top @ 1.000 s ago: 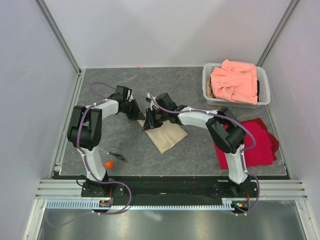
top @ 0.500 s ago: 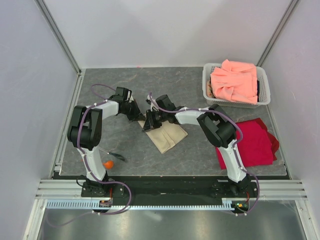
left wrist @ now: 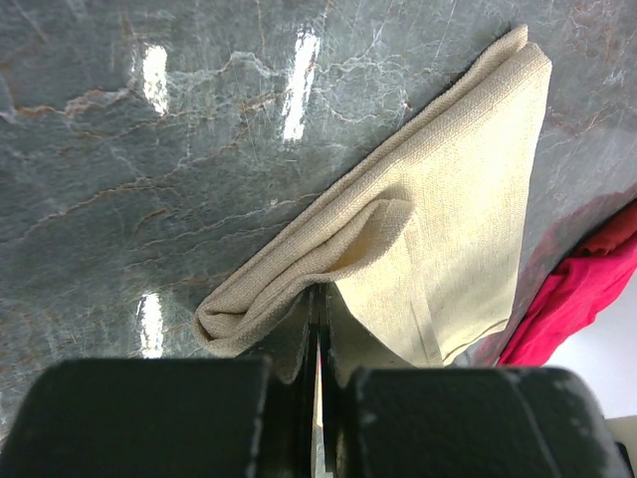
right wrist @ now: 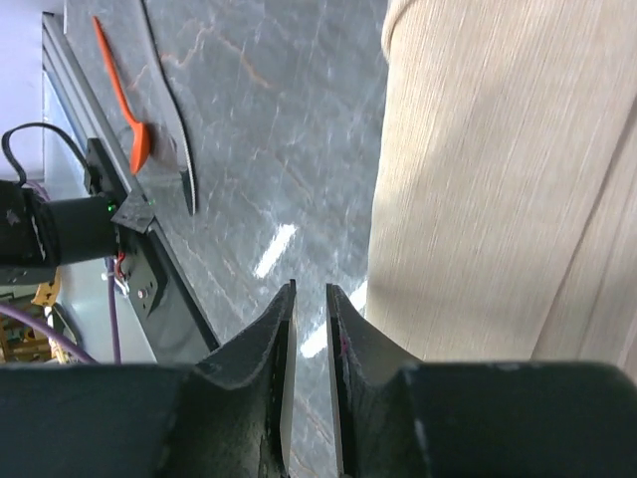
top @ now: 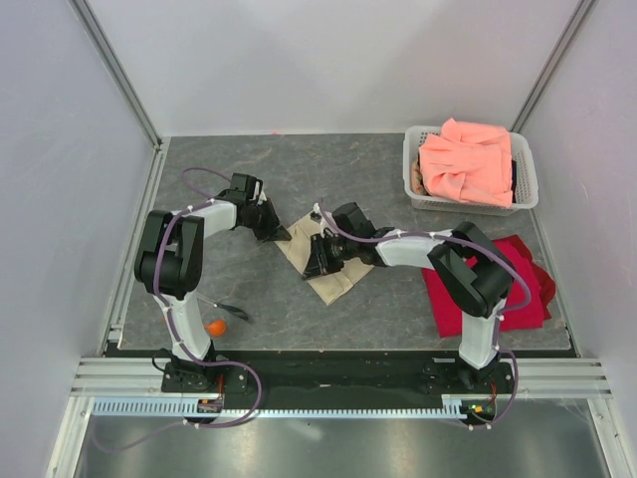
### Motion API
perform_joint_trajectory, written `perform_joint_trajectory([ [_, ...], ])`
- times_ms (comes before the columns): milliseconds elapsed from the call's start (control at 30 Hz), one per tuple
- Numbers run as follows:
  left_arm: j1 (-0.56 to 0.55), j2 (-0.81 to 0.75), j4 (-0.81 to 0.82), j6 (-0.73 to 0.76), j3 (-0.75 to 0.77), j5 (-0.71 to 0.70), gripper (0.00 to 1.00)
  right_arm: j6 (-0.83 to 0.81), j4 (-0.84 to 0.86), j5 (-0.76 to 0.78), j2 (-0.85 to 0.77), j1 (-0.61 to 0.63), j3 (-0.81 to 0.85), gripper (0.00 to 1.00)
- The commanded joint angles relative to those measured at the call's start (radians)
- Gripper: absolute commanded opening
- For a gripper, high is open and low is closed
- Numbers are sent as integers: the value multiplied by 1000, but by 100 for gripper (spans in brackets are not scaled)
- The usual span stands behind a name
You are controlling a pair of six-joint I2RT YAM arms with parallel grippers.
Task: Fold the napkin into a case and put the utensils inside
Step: Smooth out the 2/3-rectangle-folded napkin at the center of the board.
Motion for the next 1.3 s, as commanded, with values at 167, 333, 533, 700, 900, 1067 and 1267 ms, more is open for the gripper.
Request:
perform_joint_trajectory([
  [167, -19, -67, -13, 7, 30, -19, 7, 2, 85, 1, -61, -2, -131, 24],
  [333, -65, -153, -66, 48, 28, -84, 17, -49, -17, 53, -141, -3, -114, 26],
  [533, -190, -200, -77, 39, -28, -93, 17, -102, -180, 168, -279, -49, -112, 44],
  [700, -290, -271, -60, 1, -88, -113, 22, -148, -251, 175, -302, -150, -114, 51],
  [900, -431, -328, -30, -50, -140, -148, 37, -167, -261, 136, -274, -242, -123, 52],
  [1067, -516, -316, -10, -79, -154, -173, 43, -158, -220, 72, -251, -249, -152, 50],
  [1267, -597, -280, -7, -91, -143, -236, 44, -142, -177, 66, -274, -247, -218, 48],
])
